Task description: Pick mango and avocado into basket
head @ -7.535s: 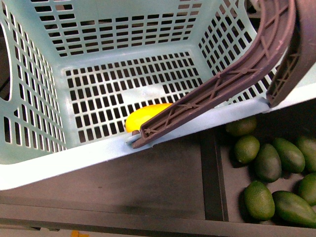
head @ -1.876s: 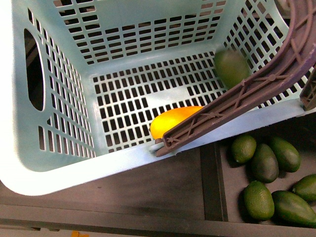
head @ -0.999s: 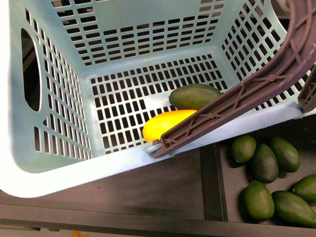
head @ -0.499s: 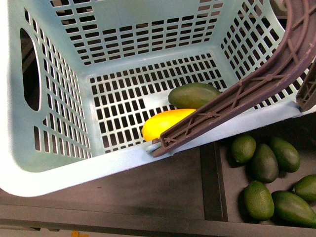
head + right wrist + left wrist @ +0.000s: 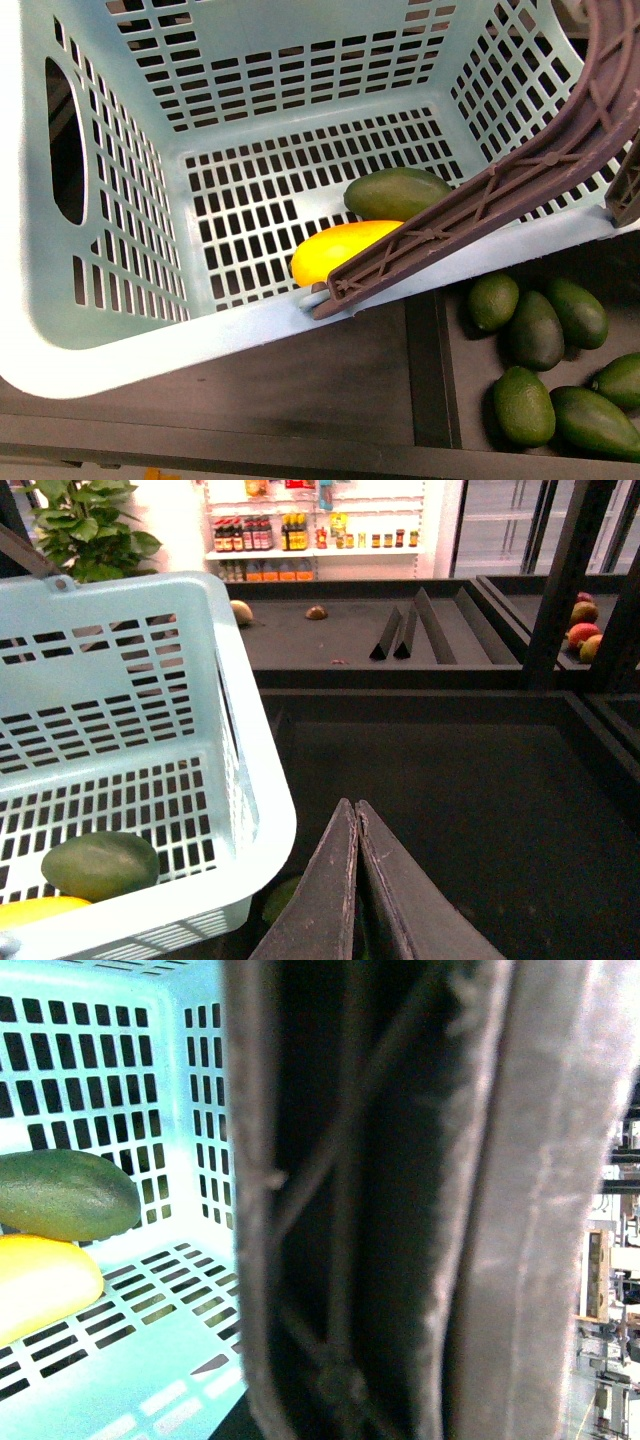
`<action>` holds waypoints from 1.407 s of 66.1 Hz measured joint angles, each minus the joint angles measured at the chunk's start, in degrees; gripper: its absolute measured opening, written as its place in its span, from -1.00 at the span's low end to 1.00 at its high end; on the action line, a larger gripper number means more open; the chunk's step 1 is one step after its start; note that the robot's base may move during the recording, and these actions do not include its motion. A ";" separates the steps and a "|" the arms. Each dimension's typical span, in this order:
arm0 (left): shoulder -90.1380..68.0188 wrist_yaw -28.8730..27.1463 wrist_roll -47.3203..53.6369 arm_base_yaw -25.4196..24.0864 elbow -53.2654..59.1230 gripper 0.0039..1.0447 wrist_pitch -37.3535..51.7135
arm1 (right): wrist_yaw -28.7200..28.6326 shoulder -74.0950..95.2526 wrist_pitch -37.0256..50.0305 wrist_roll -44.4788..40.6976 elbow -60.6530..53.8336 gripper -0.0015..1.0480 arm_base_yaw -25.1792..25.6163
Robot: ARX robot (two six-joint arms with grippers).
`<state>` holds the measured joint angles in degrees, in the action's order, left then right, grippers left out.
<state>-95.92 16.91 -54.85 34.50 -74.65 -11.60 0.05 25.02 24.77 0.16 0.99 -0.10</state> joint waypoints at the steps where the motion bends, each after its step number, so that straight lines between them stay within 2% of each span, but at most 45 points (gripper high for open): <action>1: 0.00 0.00 0.00 0.00 0.00 -0.74 0.00 | 0.00 -0.28 -0.28 0.00 0.00 -0.96 0.00; 51: 0.00 0.02 -0.02 0.00 0.00 -0.74 0.00 | 0.00 -14.78 -14.49 0.00 0.00 -0.96 0.00; 59: 0.00 0.02 -0.02 0.00 0.00 -0.74 0.00 | 0.02 -22.56 -23.87 0.00 0.00 -0.96 0.00; 78: 0.00 0.04 -0.15 0.00 0.00 -0.74 0.00 | 0.04 -24.61 -24.68 0.00 0.00 -0.96 0.00; 93: 0.00 0.02 -0.02 0.00 0.00 -0.74 0.00 | 0.04 -24.63 -24.70 -0.02 0.00 -0.25 0.00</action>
<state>-95.92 16.93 -54.87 34.50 -74.65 -11.60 0.10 0.38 0.08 0.14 0.99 -0.10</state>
